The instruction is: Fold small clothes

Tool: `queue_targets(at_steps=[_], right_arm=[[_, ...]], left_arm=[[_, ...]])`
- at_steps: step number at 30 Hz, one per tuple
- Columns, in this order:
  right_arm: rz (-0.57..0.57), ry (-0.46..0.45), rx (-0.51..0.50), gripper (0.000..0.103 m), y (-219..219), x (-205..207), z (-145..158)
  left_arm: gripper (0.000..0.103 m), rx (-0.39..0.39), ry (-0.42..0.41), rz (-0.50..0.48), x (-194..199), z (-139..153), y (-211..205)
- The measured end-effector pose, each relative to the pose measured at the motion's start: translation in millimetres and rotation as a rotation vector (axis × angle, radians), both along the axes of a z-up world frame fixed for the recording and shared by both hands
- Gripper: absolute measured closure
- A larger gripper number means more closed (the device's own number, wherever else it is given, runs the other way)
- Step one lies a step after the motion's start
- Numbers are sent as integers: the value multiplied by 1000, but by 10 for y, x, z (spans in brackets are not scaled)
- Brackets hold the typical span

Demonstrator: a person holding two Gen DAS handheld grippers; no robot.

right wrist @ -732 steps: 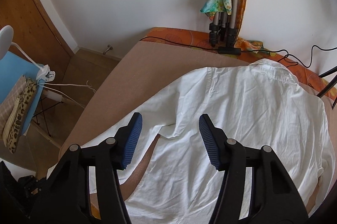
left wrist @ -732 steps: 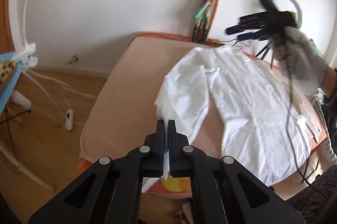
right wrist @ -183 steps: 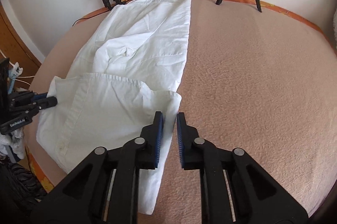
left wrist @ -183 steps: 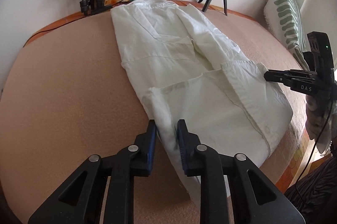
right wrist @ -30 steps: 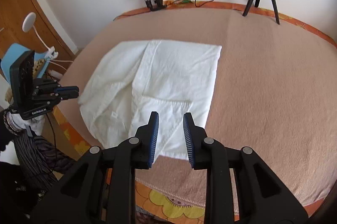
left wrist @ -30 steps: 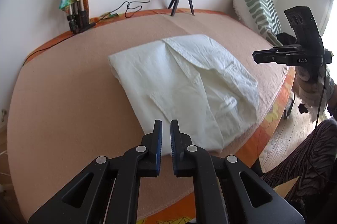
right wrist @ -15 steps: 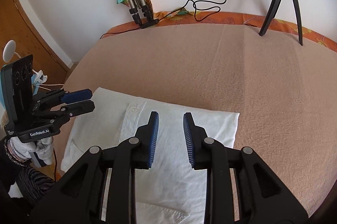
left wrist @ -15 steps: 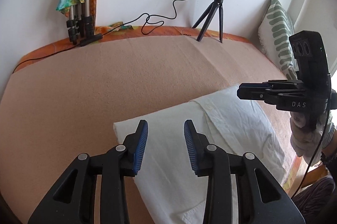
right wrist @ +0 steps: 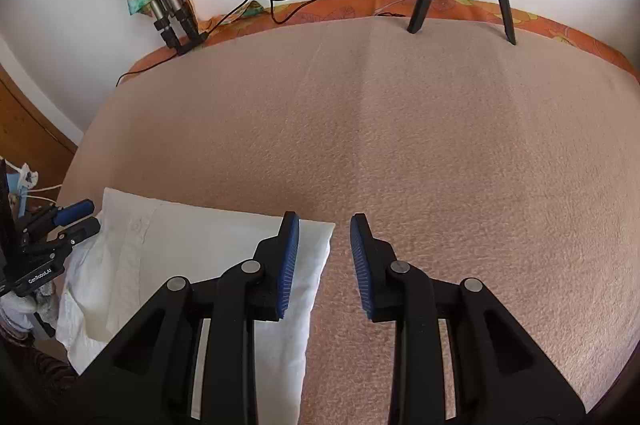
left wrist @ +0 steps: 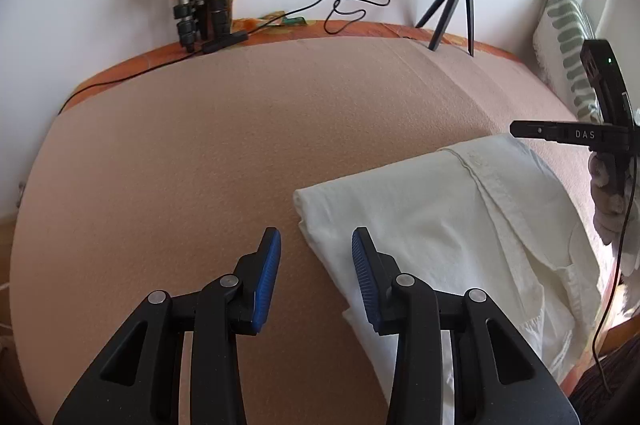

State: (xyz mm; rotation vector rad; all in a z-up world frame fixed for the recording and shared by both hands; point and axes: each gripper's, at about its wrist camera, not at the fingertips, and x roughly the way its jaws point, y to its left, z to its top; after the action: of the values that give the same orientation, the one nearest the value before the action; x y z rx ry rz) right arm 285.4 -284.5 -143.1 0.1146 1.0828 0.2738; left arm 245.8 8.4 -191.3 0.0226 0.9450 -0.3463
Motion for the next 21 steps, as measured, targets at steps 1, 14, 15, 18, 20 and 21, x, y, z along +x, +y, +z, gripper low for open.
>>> queue_targets(at_steps=[1,14,15,18,20,21], right_arm=[[-13,2,24,68,-64,-24,31],[7,39,167,61,-247,-518,145],[7,38,171,60,-252,-545,150],[8,25,220,45,-308,-585,161],[-5,16,288,41,-381,-592,143],[-13,21,325,40,-410,-592,109]], left_arm=[[67,-34,17,18,-47,38,81],[69,20,91,-25,-957,-195,40],[69,-21,105,-16,-981,-175,104],[69,-200,123,59,-1057,-52,368],[69,-314,148,105,-1101,-1,495],[65,-372,162,111,-1126,7,532]])
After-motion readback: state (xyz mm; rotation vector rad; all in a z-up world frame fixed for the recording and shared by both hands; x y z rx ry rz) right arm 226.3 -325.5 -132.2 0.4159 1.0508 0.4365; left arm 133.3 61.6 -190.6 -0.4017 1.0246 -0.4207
